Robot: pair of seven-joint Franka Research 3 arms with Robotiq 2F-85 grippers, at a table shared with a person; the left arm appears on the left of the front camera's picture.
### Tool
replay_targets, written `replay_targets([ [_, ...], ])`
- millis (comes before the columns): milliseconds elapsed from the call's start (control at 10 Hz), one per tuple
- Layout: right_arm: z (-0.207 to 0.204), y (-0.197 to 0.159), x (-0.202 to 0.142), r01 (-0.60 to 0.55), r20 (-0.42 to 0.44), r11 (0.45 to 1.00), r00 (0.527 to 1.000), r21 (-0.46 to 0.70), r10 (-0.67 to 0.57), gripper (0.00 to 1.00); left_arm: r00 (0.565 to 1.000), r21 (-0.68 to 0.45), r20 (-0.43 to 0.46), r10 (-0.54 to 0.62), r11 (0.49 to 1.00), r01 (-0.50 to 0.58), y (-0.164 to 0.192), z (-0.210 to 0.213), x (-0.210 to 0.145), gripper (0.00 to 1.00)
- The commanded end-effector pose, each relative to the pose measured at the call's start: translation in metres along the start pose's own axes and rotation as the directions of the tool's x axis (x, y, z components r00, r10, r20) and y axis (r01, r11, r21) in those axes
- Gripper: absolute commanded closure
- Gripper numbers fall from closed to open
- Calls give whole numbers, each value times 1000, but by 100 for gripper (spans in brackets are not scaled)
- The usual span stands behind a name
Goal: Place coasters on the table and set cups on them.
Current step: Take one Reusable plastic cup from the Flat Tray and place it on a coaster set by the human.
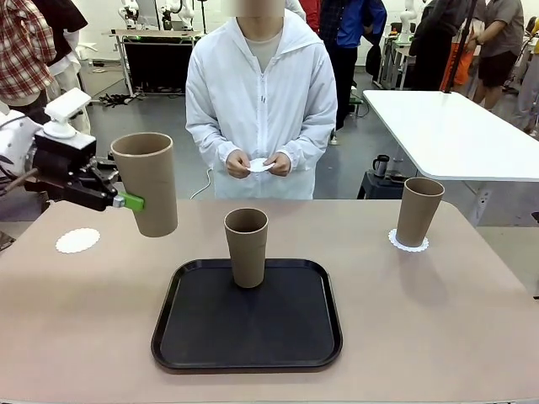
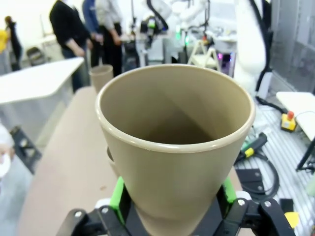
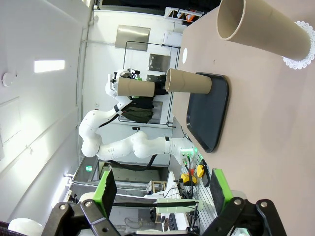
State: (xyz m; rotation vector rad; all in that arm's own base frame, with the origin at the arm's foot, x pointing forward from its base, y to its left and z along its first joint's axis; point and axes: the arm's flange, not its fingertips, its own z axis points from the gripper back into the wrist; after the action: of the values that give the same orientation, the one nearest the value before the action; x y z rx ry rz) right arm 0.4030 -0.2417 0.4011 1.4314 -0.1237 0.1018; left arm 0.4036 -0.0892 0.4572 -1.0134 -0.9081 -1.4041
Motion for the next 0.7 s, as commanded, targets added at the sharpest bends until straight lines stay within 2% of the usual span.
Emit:
replay_targets([
  [0,0,1,0,3,0,1000,1000,-3,-3,0,1000,4,-9,-16,1000,16,1,-3,-6,24],
  [100,0,1,0,3,0,1000,1000,-3,-3,0,1000,4,-9,-16,1000,16,1,-3,-6,24],
  [200,0,1,0,3,0,1000,1000,-3,-3,0,1000,-2,0,2,1000,-2,0,0,-1,15],
  [500,0,1,0,3,0,1000,1000,-3,-3,0,999,152,8,51,987,-52,33,89,-53,15],
  [600,0,1,0,3,0,1000,1000,-3,-3,0,996,207,42,74,975,-81,35,127,-67,15],
])
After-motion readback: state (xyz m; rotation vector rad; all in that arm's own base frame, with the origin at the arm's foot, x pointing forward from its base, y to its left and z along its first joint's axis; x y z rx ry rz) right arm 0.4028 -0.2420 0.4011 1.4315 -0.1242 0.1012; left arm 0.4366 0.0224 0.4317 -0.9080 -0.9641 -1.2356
